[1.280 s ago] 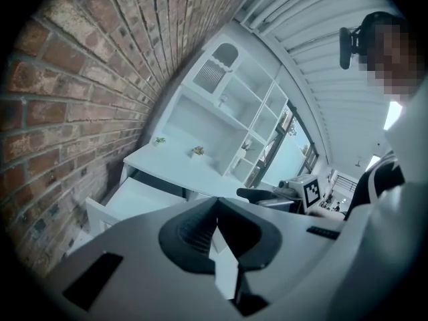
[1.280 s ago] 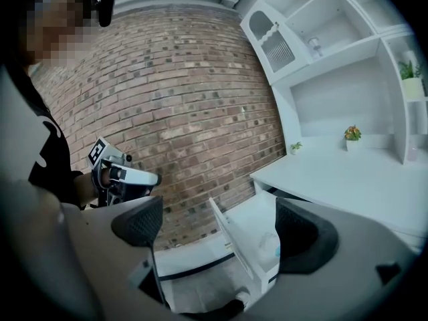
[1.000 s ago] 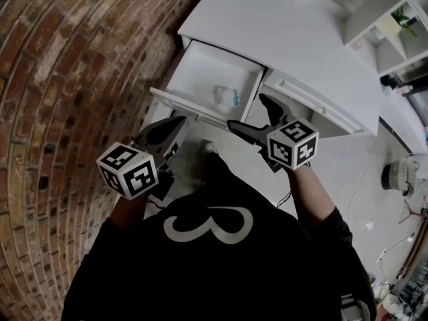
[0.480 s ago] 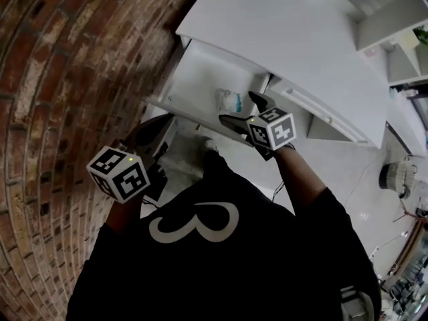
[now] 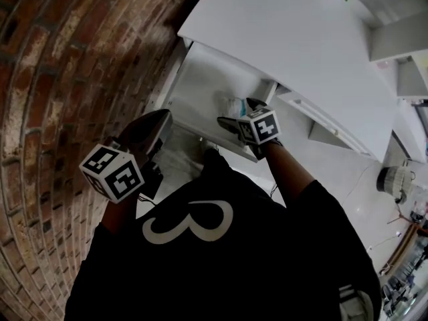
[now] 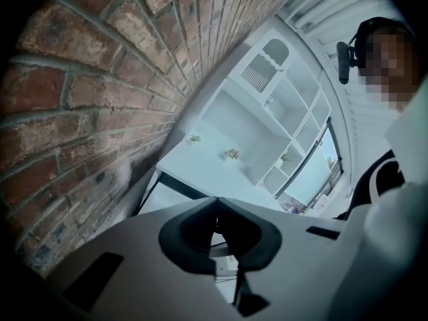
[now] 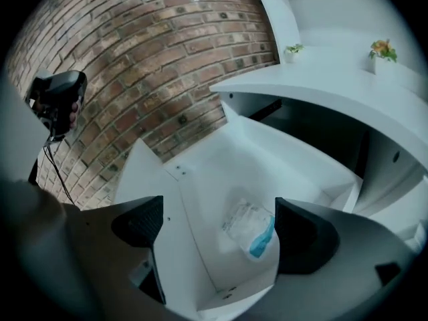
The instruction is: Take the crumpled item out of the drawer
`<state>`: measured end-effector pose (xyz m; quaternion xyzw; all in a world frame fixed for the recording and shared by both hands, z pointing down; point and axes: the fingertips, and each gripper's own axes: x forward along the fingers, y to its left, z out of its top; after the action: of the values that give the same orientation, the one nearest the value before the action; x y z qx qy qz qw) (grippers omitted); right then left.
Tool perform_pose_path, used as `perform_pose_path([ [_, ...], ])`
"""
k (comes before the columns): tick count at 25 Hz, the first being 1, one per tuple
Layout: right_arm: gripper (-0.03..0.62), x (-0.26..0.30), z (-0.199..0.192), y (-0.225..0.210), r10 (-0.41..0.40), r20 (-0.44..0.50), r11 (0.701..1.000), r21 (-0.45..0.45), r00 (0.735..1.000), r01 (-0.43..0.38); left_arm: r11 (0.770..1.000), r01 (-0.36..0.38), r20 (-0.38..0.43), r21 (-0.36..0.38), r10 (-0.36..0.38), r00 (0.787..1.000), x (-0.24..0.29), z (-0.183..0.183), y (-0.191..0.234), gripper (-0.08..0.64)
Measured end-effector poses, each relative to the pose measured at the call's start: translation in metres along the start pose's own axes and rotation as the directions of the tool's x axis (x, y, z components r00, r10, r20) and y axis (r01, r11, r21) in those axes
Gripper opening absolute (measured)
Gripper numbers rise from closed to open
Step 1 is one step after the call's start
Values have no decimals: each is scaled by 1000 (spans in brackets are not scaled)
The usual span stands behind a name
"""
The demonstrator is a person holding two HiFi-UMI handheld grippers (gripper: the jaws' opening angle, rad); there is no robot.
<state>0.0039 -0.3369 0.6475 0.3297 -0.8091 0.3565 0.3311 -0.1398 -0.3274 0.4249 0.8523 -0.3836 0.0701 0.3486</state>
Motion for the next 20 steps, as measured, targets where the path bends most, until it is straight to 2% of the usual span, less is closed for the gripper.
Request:
perform_pose_path([
  [4, 506, 23, -7, -9, 10, -62, 1000, -15, 998, -11, 1000, 1, -14, -27, -1, 1000, 14, 0, 14, 3],
  [8, 506, 46, -14, -24, -6, -132, 1000, -5, 991, 5, 1000, 3, -26, -25, -4, 1000, 32, 6, 29, 3],
  [14, 503, 72, -24, -48, -54, -243, 998, -39, 969, 46, 999, -3, -45, -52, 1, 999, 54, 12, 43, 3],
  [20, 494, 92, -33, -38, 7, -345, 1000, -20, 939, -15, 998, -6, -42, -62, 3, 999, 70, 15, 56, 3],
])
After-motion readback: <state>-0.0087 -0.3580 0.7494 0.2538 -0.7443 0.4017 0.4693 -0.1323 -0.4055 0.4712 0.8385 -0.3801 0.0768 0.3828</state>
